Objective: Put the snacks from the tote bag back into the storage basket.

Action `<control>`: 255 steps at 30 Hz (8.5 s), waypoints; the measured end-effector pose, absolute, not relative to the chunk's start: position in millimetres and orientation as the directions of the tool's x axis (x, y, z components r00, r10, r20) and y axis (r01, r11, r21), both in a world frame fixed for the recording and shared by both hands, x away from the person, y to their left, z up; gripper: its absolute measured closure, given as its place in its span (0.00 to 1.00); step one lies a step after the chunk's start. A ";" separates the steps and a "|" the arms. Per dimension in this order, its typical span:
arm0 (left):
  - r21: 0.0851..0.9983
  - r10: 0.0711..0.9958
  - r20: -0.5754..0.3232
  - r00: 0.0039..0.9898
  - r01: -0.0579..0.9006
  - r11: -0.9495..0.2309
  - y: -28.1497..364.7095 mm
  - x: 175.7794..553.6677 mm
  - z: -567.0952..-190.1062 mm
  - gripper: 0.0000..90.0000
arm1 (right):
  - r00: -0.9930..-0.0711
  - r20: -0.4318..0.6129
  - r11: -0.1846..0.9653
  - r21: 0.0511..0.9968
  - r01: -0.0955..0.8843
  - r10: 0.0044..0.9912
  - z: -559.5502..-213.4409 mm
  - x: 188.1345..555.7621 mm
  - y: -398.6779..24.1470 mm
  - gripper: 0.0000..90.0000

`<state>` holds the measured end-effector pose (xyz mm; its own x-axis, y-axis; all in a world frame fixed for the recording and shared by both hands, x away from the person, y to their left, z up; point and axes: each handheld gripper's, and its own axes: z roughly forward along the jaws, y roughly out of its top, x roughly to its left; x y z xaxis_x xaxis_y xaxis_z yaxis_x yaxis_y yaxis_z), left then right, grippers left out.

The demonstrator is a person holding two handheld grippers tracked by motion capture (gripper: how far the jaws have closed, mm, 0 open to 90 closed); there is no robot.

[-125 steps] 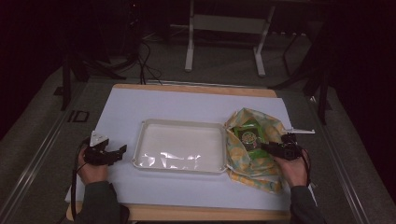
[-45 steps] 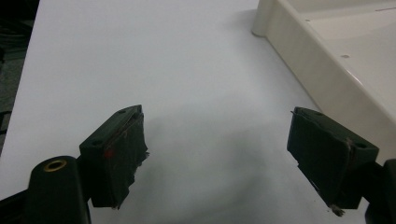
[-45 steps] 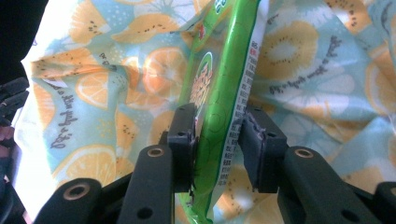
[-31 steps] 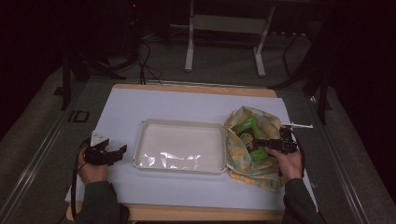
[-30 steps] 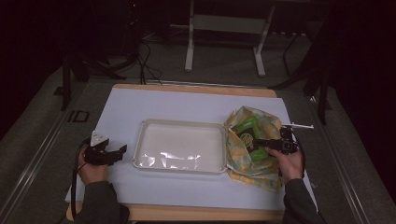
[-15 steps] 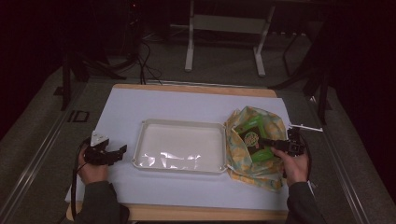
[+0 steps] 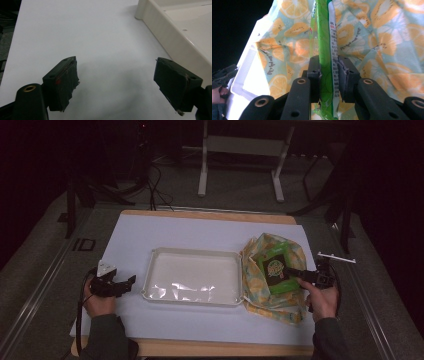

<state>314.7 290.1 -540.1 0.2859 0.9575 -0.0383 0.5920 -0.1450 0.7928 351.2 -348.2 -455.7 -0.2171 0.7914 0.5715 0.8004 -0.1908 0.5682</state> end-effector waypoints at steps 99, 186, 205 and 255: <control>0.795 0.958 -0.038 0.285 0.589 -0.144 290.2 314.3 -540.0 0.22 | -0.379 0.658 -0.176 0.617 0.767 0.651 -395.6 342.5 -317.1 0.82; 0.795 0.956 -0.041 0.289 0.589 -0.144 290.6 314.4 -540.0 0.22 | -0.392 0.676 -0.125 0.582 0.804 0.624 -438.3 353.4 -232.7 0.81; 0.795 0.956 -0.042 0.289 0.589 -0.143 290.7 314.4 -539.9 0.22 | -0.389 0.670 -0.116 0.579 0.807 0.633 -449.6 352.5 -220.0 0.81; 0.796 0.956 -0.042 0.289 0.589 -0.143 290.4 314.5 -540.1 0.22 | -0.362 0.610 -0.073 0.569 0.819 0.705 -481.6 344.0 -202.4 0.79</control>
<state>314.5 290.4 -540.1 0.2890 0.9564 -0.0415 0.5886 -0.1433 0.7956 344.0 -202.4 -481.6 -0.3617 0.7050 0.6101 0.8188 -0.0727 0.5694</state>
